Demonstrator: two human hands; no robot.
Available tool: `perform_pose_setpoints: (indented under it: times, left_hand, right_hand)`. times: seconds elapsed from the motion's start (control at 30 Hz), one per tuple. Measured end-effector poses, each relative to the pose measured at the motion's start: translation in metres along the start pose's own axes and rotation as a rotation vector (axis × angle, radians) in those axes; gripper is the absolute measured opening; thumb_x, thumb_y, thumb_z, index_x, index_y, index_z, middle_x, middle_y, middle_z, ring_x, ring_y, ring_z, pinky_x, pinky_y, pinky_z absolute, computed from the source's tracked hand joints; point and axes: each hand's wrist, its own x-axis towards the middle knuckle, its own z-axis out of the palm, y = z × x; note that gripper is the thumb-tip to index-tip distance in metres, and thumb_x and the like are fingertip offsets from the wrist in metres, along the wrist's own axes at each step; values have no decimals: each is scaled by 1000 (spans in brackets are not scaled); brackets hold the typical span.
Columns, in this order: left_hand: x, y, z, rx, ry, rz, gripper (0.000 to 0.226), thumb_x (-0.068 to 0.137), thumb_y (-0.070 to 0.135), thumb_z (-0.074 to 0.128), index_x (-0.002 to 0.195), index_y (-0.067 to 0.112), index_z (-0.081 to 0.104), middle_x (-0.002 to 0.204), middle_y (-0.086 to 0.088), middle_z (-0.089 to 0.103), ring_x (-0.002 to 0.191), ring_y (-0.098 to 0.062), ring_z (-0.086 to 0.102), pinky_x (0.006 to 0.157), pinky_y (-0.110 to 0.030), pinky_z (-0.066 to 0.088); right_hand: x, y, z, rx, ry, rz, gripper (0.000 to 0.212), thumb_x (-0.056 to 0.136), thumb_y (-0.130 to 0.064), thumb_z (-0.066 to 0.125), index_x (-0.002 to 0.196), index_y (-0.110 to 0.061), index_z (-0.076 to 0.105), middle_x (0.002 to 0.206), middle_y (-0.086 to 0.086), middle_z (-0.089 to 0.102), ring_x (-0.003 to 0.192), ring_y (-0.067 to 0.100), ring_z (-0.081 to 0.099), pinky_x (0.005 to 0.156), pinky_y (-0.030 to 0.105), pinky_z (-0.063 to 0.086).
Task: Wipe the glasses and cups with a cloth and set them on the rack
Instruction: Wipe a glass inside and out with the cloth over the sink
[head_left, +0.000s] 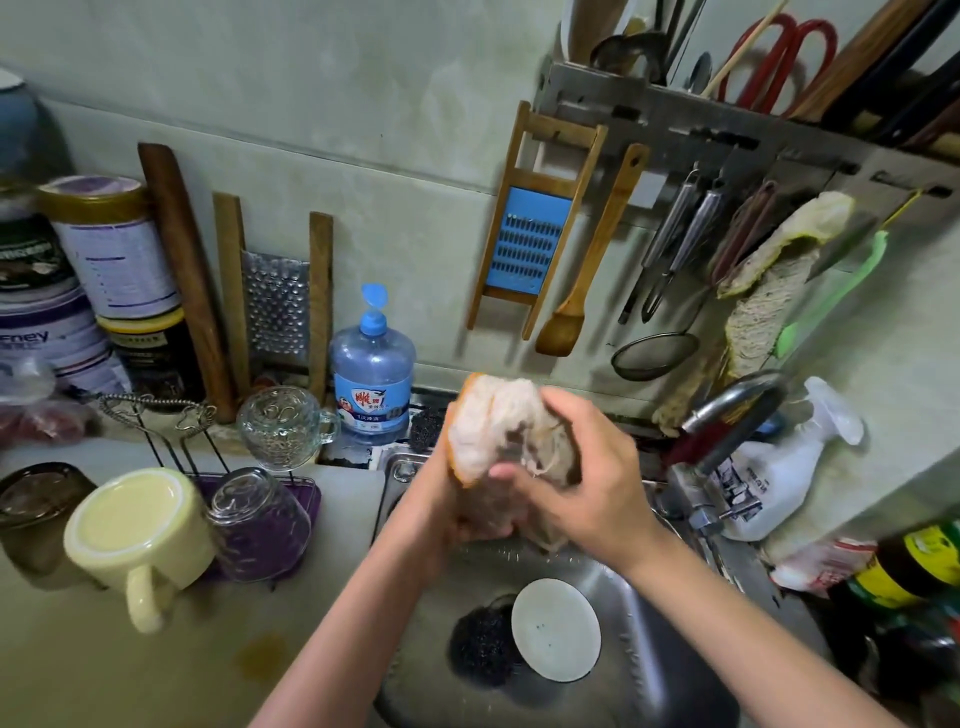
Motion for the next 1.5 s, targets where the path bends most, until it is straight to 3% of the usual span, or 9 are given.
perform_pose_setpoints:
  times: [0.17,0.43,0.57,0.7,0.8,1.03,1.2,1.4,1.5]
  left_hand:
    - [-5,5,9,126,-144,38,77,83,75,23,87,15,72,82,-14,71,60,-23,68,58,-27,55]
    - [0,-3,9,-34,-124,207,81,64,71,62,118,10,62,100,-9,74,84,-22,71,74,-33,58]
    - [0,0,7,-62,-75,190,78,64,75,65,105,8,67,98,-15,72,81,-26,69,76,-35,55]
    - [6,11,9,-133,28,240,85,68,75,63,121,9,63,111,-16,70,101,-32,68,88,-43,53]
    - [6,19,18,-76,95,307,89,68,82,54,129,16,57,122,-6,64,115,-23,61,105,-48,43]
    - [-1,28,17,-75,123,443,96,66,78,64,131,8,51,130,-18,60,121,-33,58,106,-55,42]
    - [-3,30,35,97,90,525,43,100,42,50,124,6,54,117,-12,66,107,-22,64,98,-50,49]
    - [-10,24,44,70,83,609,57,72,57,61,98,8,49,77,11,63,69,-3,60,67,-20,49]
    - [-14,20,47,123,89,600,61,65,61,59,104,15,54,90,7,70,82,-9,68,72,-25,53]
  right_hand:
    - [19,-10,2,182,191,251,50,92,-53,50,64,-12,50,49,-3,43,48,3,40,45,26,37]
    - [49,-18,-4,737,482,839,45,99,-43,45,81,-7,67,61,3,65,59,14,63,59,25,52]
    - [45,-24,-12,521,563,530,31,103,-35,38,86,-23,62,78,-11,64,79,4,59,76,21,46]
    - [17,-38,0,320,207,239,41,103,-43,24,113,-21,57,110,5,52,101,6,57,89,17,43]
    - [-1,-39,15,61,55,105,60,103,-47,20,119,-5,60,125,7,49,117,23,53,99,43,44]
    - [-5,-38,10,-201,387,-80,22,100,-26,47,109,-11,60,115,11,50,104,31,57,90,46,50]
    - [19,-46,8,142,286,139,29,98,-26,42,122,-10,46,114,11,56,108,26,56,95,42,46]
    - [37,-39,-4,655,393,490,27,98,-33,39,115,-19,56,110,-4,64,106,9,60,96,32,44]
    - [39,-20,-11,1173,369,870,58,86,-50,46,120,-6,62,117,15,68,112,27,63,103,44,44]
